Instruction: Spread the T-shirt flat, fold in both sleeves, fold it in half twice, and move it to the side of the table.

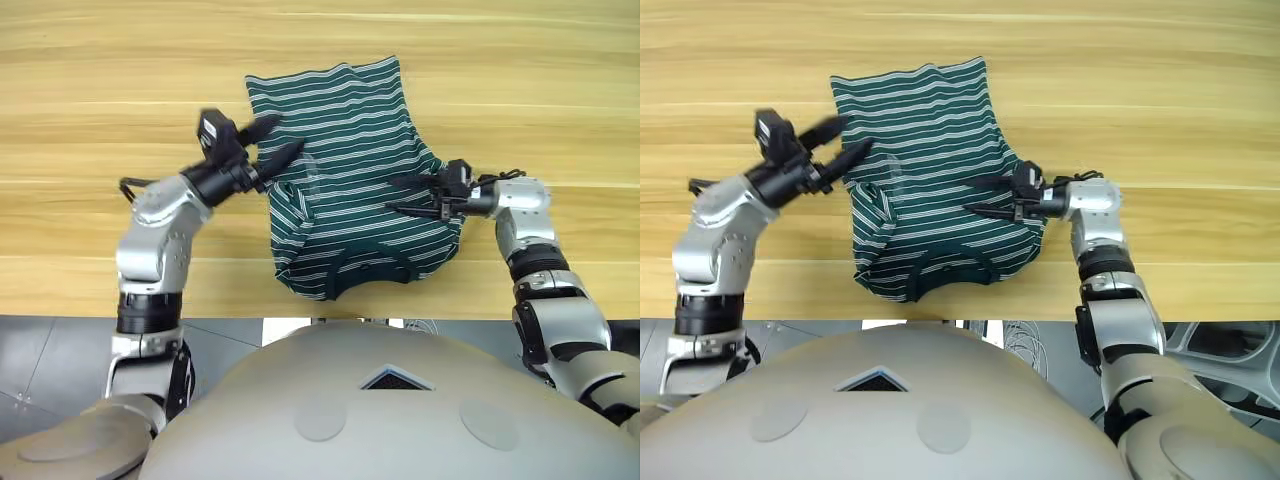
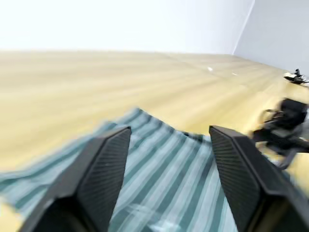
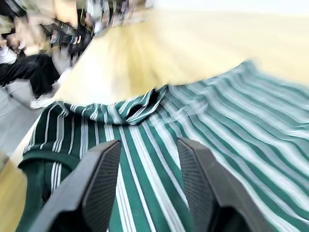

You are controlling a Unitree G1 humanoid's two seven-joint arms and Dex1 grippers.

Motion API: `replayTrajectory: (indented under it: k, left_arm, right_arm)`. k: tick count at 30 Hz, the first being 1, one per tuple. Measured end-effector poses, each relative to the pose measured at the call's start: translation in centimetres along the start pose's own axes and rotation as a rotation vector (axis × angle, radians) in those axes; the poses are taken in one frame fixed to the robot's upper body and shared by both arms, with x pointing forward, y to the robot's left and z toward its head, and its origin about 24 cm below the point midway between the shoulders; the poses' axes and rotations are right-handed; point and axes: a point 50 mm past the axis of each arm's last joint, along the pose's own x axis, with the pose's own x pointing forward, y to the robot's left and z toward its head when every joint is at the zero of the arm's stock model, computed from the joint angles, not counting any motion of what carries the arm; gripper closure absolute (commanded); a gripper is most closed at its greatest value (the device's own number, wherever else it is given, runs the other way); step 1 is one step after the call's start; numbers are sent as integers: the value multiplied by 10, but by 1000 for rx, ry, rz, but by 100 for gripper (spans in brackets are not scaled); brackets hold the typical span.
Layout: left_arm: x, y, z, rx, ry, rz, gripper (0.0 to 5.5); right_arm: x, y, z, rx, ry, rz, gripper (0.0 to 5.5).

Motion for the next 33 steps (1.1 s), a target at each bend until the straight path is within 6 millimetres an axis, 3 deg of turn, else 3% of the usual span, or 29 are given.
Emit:
replayTrajectory:
  k: [3,7,11,15,31,33]
  left_arm:
    - [25,20,-9,61,54,3,262]
    - [69,24,-40,56,200,-29,262]
    - [73,28,-79,32,413,21,262]
    - [63,30,-95,21,501,70,262]
    - [62,33,-96,23,509,85,262]
    - [62,33,-95,20,506,86,260]
  right_arm:
    - [-33,4,-5,42,-12,-206,336]
    - [-79,20,-29,222,35,-468,336]
    - [-103,22,-45,396,93,-661,336]
    - [-105,24,-54,476,131,-690,336]
    - [-77,12,-53,605,126,-573,336]
    - [-74,12,-52,607,133,-558,361]
